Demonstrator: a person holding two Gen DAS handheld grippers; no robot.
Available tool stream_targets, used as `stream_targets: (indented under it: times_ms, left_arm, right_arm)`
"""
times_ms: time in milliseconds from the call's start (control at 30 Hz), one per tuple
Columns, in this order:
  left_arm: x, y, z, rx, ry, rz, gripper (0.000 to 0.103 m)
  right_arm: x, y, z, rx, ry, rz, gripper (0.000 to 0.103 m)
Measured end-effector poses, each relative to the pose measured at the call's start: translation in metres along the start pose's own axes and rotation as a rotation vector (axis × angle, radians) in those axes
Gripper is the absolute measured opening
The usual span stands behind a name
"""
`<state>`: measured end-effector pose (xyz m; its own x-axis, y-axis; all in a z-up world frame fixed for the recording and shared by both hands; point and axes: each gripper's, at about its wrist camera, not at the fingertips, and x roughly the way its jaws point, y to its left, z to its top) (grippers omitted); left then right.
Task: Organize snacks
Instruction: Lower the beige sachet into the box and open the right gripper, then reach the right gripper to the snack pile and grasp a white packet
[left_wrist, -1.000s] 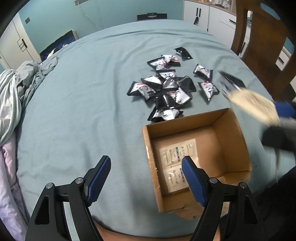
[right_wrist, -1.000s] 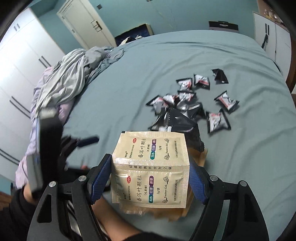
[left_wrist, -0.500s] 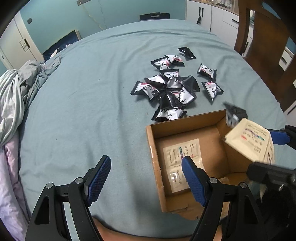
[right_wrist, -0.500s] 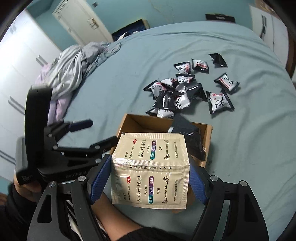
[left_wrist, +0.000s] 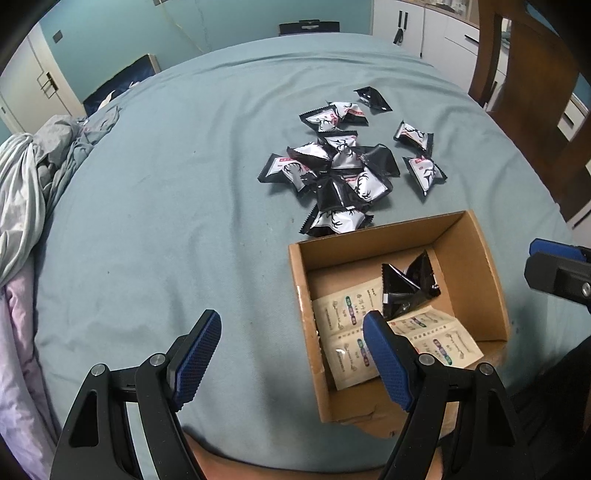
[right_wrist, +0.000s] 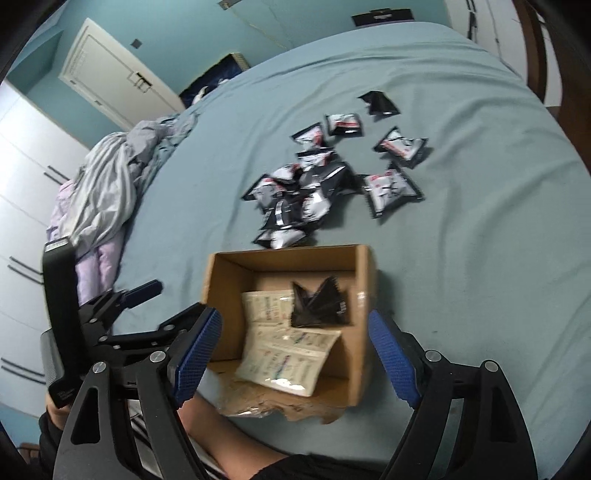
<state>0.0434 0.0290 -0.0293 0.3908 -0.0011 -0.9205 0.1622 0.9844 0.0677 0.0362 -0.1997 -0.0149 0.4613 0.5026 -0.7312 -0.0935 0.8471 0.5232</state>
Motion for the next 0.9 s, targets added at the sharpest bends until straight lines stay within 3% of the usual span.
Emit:
stream_targets:
  times_ms: [300,667,900]
  left_arm:
    - [0.003,-0.002,0.003,-0.015,0.028,-0.071,0.080]
    - [0.009,-0.008,0.005,-0.001,0.054,-0.090,0.080]
    - [0.009,-0.008,0.006,-0.023,0.078,-0.169,0.081]
  right_arm:
    - [0.004,-0.013,0.013,0.061,0.017,-0.096,0.082]
    - [0.018,-0.016,0.032,0.065,0.040,-0.154,0.082]
    - [0.048,-0.019,0.062,0.037,0.081,-0.205,0.081]
